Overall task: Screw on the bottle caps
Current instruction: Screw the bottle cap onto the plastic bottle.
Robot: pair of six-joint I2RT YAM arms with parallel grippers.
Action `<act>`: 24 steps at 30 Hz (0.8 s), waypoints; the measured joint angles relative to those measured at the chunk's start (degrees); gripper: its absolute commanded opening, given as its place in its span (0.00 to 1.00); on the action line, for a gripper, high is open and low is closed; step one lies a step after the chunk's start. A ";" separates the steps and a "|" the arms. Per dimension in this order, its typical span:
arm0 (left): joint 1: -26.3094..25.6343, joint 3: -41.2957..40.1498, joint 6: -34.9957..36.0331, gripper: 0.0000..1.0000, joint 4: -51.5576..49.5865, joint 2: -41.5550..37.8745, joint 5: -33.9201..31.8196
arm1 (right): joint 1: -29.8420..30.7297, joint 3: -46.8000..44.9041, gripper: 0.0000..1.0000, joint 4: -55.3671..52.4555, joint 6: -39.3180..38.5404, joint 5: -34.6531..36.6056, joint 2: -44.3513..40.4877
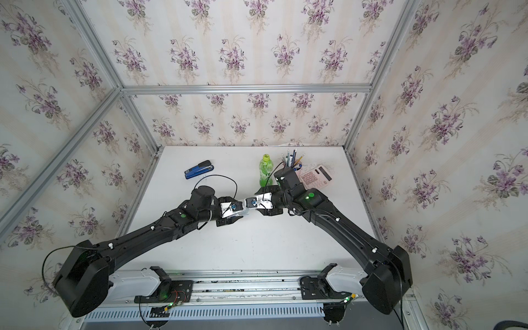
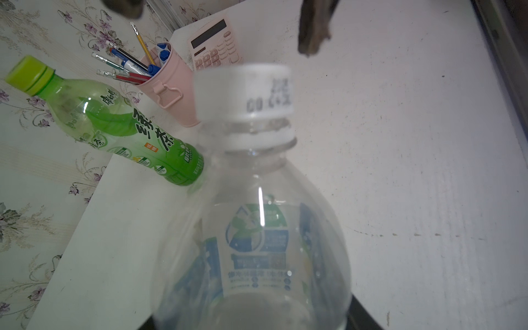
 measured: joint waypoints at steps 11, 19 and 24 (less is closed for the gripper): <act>-0.07 -0.07 0.44 0.60 0.15 0.63 0.07 | 2.58 0.26 0.41 -0.09 -1.70 3.02 1.03; -0.09 -0.39 0.28 0.60 1.51 0.59 0.72 | 3.06 0.70 0.37 -1.49 -1.97 3.85 1.51; -0.09 -0.68 0.11 0.60 1.99 0.37 1.29 | 3.17 0.87 0.33 -1.88 -2.60 3.87 1.64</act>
